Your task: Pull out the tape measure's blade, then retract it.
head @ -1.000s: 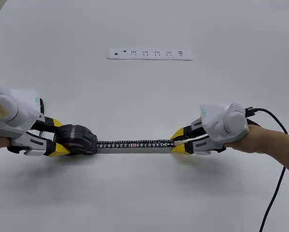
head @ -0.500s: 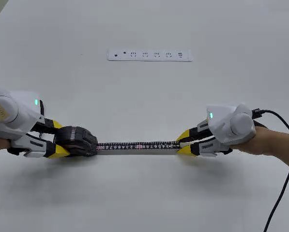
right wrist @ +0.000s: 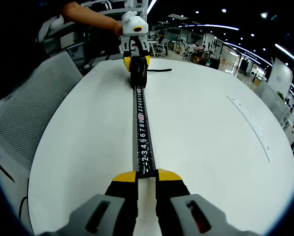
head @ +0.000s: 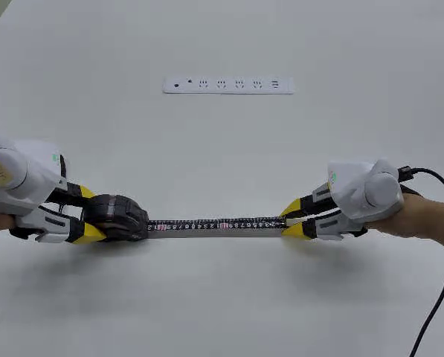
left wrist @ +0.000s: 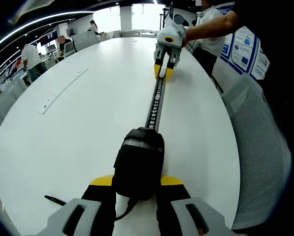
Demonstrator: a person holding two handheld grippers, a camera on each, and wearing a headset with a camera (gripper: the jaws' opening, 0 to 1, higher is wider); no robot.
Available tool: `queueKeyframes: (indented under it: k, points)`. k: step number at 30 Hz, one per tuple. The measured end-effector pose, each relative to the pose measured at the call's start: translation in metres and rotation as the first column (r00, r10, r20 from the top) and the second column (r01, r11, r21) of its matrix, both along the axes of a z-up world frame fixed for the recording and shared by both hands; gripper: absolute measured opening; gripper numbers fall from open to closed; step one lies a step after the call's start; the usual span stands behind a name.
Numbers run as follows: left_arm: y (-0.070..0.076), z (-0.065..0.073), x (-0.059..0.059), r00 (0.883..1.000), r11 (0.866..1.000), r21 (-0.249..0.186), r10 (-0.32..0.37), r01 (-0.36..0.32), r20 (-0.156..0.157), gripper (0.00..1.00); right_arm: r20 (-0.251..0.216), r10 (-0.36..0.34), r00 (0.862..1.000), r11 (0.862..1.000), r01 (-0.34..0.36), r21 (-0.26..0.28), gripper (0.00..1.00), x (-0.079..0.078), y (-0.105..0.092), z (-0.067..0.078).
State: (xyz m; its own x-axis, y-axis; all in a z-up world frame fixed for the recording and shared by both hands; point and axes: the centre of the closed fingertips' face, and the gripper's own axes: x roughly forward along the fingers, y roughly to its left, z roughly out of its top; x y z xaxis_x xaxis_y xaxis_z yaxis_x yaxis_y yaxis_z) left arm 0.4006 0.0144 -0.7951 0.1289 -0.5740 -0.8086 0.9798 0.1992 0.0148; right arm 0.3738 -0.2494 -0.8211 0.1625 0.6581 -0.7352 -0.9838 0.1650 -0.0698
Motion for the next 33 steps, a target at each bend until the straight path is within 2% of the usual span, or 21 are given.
queueKeyframes:
  k: [12, 20, 33]
  points:
    - [-0.001, -0.001, -0.001, 1.000, 1.000, 0.010, -0.007, 0.007, 0.000, 0.28, 0.000, -0.012, 1.000, 1.000, 0.012, -0.022, 0.11, -0.002, -0.015, -0.002]
    - [-0.002, -0.002, -0.001, 1.000, 0.999, 0.043, -0.020, 0.020, 0.003, 0.28, 0.015, 0.006, 1.000, 0.999, -0.005, -0.054, 0.12, -0.002, -0.014, -0.004]
    - [-0.001, -0.004, 0.001, 1.000, 0.999, 0.046, -0.023, 0.023, 0.002, 0.29, 0.032, 0.018, 0.999, 0.997, -0.016, -0.072, 0.14, 0.000, -0.013, -0.007]
